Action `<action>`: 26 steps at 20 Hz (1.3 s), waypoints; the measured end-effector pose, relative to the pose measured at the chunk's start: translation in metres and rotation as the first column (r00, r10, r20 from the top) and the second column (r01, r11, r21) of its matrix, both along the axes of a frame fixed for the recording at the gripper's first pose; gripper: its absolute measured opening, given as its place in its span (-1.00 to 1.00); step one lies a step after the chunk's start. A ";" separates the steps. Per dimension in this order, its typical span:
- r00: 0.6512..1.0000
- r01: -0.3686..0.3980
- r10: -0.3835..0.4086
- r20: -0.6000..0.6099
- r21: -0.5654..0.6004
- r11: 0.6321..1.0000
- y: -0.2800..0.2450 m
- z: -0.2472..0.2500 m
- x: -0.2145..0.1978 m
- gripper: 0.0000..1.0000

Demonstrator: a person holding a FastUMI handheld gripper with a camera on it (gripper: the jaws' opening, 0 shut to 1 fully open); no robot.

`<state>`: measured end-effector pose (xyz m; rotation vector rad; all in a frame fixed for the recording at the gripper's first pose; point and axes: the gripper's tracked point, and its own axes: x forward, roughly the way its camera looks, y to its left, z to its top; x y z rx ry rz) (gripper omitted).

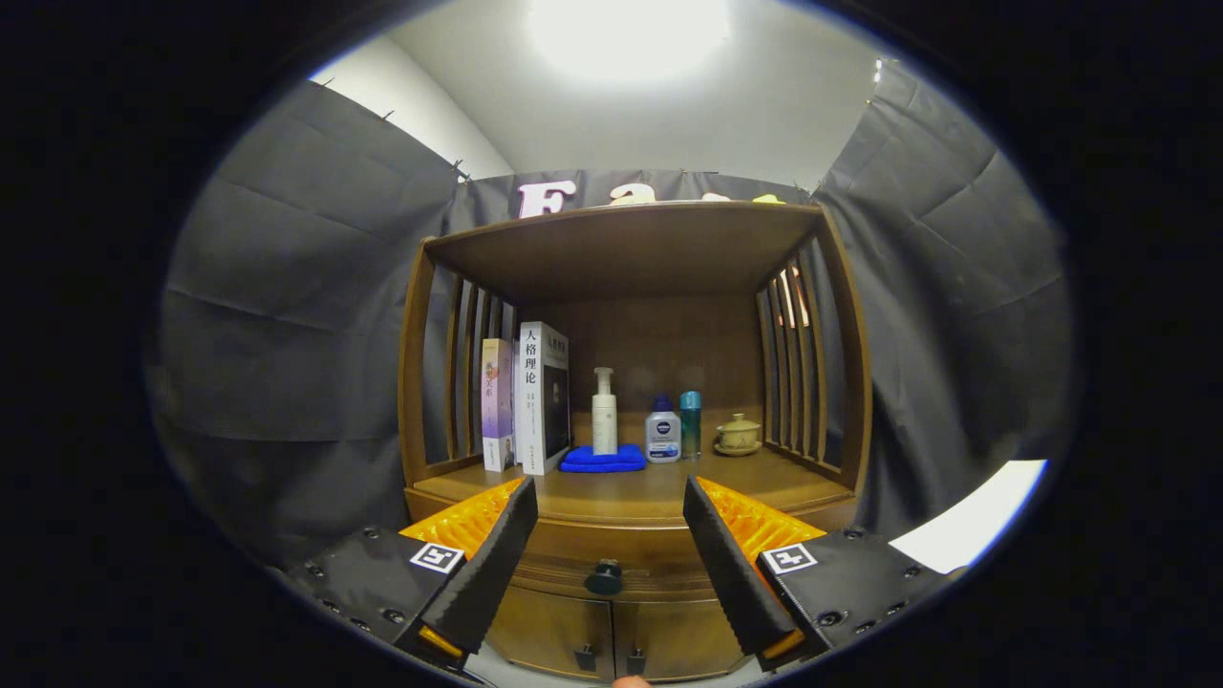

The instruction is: Pull open the drawer, take out the items inside it, and place them on the countertop above the cabinet.

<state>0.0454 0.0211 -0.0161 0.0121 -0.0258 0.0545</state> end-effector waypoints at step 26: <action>0.958 0.001 -0.003 -0.286 -0.007 1.000 0.016 -0.178 0.086 0.37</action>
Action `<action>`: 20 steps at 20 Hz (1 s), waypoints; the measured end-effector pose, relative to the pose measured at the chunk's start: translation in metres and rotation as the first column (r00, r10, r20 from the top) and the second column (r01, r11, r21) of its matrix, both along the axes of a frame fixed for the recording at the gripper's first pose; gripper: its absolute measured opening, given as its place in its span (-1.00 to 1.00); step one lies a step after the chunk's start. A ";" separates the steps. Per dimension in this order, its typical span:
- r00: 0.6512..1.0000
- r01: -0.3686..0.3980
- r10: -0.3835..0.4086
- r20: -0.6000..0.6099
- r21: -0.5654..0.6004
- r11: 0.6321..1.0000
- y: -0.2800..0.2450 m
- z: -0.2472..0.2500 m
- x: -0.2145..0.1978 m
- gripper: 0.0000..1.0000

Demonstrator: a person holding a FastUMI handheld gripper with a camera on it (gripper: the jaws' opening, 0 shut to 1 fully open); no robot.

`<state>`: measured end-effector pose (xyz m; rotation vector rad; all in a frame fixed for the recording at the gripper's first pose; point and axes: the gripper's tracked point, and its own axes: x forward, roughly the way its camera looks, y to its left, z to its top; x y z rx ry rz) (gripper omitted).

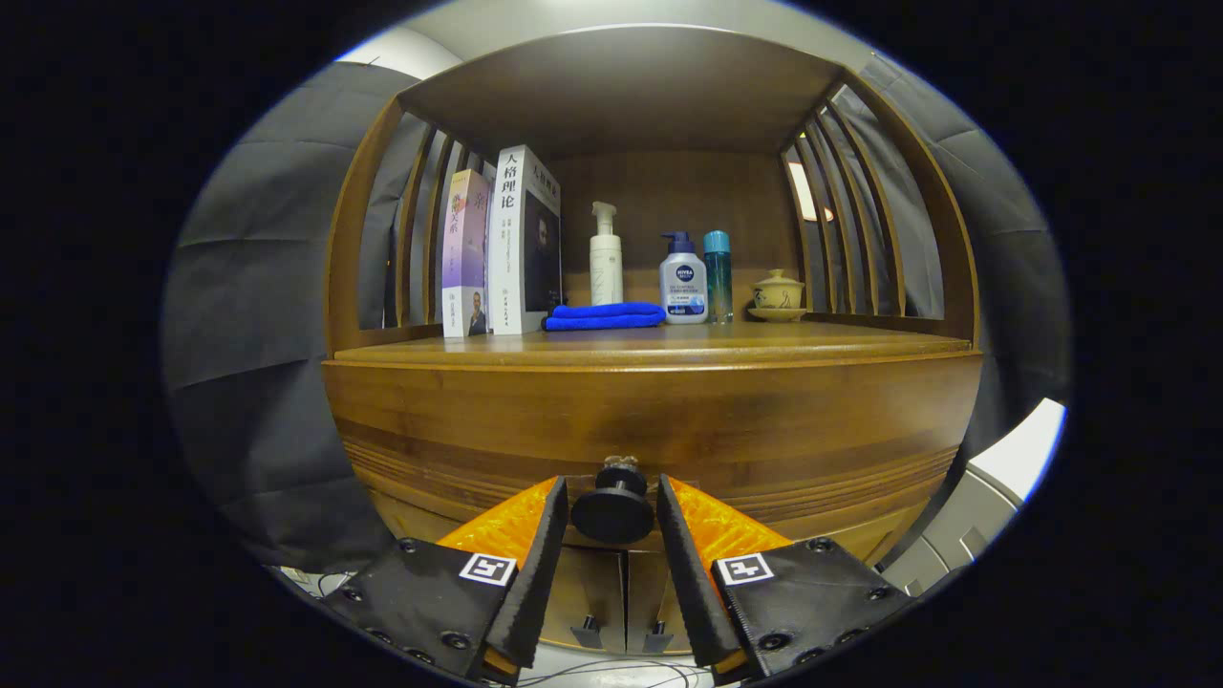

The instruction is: Pull open the drawer, take out the items inside it, and place them on the countertop above the cabinet.

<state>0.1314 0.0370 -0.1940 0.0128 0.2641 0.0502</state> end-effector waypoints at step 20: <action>0.998 -0.001 0.002 -0.057 0.008 1.000 -0.002 0.000 -0.038 -0.43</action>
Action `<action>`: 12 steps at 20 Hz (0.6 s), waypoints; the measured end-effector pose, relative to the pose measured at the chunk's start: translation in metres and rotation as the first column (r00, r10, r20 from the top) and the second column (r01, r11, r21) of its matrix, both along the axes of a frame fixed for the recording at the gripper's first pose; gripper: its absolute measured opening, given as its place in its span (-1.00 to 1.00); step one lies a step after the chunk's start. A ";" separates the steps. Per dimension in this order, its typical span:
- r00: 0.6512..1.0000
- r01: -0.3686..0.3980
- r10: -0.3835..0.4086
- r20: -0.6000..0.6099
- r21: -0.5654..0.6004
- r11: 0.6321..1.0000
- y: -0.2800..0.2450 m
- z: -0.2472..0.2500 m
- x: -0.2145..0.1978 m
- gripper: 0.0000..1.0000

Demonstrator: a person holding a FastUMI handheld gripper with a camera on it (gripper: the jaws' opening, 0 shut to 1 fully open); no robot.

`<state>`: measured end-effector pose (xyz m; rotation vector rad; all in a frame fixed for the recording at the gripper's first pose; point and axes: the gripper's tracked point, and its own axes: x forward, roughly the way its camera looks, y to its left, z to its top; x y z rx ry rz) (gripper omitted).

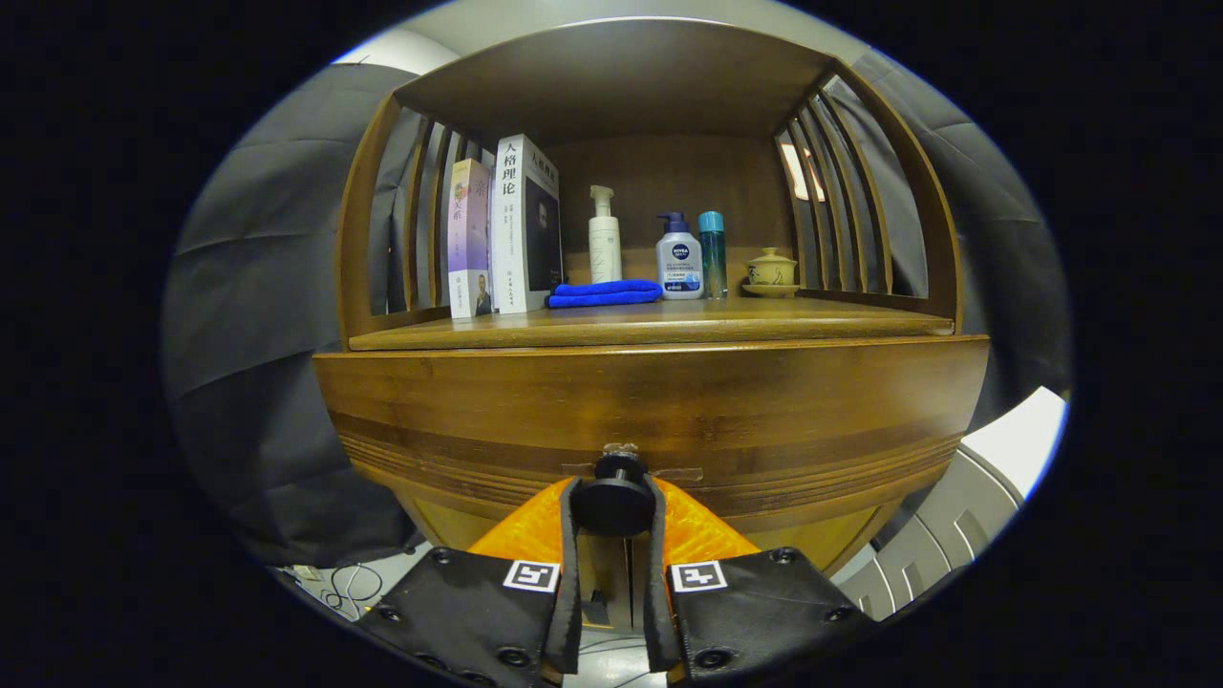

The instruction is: Pull open the drawer, take out the items inside it, and place them on the countertop above the cabinet.

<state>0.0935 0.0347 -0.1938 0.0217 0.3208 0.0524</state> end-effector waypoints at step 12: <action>0.999 -0.046 0.046 -0.002 -0.016 0.999 0.005 0.004 -0.062 -0.43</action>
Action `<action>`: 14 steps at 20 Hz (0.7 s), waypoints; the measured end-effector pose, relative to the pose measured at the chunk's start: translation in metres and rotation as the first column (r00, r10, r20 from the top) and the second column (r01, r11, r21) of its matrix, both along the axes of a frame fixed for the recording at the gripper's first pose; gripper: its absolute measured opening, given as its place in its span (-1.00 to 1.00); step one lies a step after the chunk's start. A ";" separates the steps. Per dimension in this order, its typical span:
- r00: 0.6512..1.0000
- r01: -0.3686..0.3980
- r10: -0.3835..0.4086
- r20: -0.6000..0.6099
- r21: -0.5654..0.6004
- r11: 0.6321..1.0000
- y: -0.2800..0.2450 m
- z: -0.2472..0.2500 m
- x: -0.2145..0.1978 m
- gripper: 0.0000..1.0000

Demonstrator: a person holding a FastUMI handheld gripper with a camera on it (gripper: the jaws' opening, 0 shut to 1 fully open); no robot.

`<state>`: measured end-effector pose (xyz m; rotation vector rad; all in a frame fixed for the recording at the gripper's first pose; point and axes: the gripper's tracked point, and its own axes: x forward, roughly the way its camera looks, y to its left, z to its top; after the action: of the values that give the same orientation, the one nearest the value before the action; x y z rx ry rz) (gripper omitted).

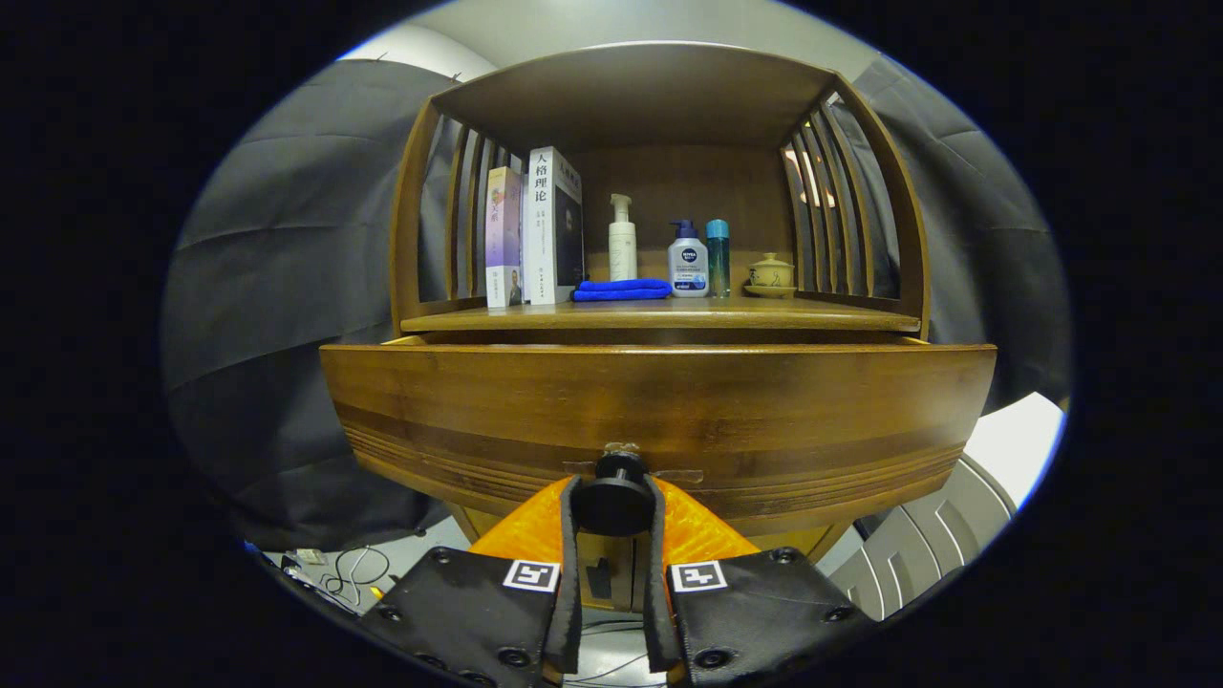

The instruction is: Pull open the drawer, take out the items inside it, and place them on the countertop above the cabinet.

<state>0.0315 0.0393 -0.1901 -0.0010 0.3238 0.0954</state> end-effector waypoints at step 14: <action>0.996 -0.083 0.082 -0.025 -0.030 0.996 0.008 -0.004 -0.075 -0.43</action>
<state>-0.0437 0.0473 -0.1939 -0.0436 0.3494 0.1727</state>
